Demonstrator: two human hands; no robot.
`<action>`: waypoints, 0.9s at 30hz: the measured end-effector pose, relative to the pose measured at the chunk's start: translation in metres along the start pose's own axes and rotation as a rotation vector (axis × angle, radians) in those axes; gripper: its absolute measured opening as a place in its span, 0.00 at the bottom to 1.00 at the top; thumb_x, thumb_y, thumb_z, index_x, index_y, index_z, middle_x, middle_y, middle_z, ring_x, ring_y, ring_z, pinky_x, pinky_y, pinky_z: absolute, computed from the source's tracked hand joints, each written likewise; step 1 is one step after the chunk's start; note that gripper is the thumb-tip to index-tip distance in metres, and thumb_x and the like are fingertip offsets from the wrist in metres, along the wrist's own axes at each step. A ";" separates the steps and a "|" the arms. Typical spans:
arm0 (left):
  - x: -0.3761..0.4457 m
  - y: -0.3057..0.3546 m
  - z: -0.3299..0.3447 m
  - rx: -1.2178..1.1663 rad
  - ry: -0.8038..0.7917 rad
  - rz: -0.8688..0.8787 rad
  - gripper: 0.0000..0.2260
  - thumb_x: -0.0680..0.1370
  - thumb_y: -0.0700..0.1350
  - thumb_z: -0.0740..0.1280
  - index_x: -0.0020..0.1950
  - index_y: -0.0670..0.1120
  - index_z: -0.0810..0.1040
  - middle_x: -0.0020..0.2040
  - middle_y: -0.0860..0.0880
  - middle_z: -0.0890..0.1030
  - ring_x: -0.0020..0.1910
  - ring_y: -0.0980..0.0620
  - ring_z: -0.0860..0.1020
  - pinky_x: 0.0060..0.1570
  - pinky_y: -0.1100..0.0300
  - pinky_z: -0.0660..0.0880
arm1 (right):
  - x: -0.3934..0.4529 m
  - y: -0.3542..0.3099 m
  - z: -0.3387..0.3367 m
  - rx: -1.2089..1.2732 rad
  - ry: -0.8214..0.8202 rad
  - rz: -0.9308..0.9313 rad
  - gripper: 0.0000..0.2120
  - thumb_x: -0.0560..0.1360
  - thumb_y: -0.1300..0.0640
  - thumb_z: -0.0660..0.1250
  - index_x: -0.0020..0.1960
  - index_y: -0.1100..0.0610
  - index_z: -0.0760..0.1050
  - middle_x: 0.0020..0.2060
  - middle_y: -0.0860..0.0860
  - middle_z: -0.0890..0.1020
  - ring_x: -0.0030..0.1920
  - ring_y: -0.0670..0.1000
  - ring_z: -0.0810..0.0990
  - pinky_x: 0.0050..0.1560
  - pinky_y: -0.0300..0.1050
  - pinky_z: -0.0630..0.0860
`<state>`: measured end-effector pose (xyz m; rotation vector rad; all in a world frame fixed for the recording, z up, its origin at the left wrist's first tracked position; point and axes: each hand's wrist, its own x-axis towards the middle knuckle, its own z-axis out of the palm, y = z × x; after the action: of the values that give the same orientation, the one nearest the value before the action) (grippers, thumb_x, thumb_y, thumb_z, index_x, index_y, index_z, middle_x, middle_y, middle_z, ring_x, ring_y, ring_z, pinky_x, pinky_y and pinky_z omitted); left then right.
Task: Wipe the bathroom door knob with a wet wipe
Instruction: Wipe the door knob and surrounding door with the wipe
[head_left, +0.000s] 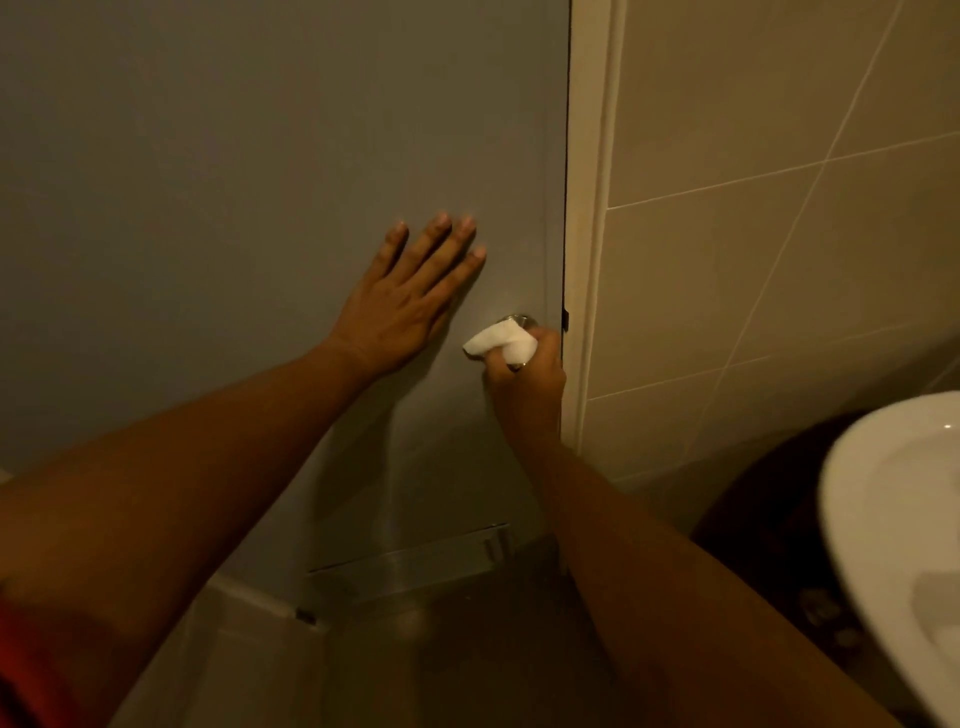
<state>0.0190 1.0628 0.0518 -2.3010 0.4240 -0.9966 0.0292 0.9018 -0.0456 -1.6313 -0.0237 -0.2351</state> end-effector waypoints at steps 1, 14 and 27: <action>0.001 0.000 0.002 -0.003 0.020 0.005 0.24 0.83 0.49 0.55 0.79 0.48 0.55 0.78 0.45 0.59 0.77 0.43 0.58 0.74 0.43 0.53 | 0.000 -0.001 0.003 0.076 0.022 0.037 0.19 0.71 0.52 0.72 0.59 0.52 0.71 0.48 0.50 0.80 0.46 0.49 0.81 0.32 0.23 0.73; 0.001 -0.002 0.019 0.013 0.115 0.032 0.26 0.82 0.52 0.53 0.79 0.48 0.52 0.79 0.45 0.57 0.78 0.45 0.53 0.75 0.46 0.41 | -0.014 0.023 -0.008 -0.327 -0.058 -0.323 0.20 0.78 0.56 0.66 0.70 0.53 0.70 0.62 0.56 0.72 0.57 0.52 0.76 0.56 0.47 0.80; 0.002 0.004 0.022 -0.015 0.066 0.020 0.30 0.80 0.55 0.54 0.79 0.47 0.51 0.79 0.44 0.54 0.78 0.43 0.50 0.74 0.44 0.38 | -0.015 0.010 -0.011 -0.184 0.236 -0.117 0.21 0.75 0.41 0.66 0.60 0.54 0.73 0.64 0.53 0.73 0.63 0.53 0.73 0.56 0.49 0.81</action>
<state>0.0363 1.0674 0.0385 -2.2780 0.4819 -1.0659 0.0143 0.8918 -0.0576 -1.7773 0.0856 -0.5314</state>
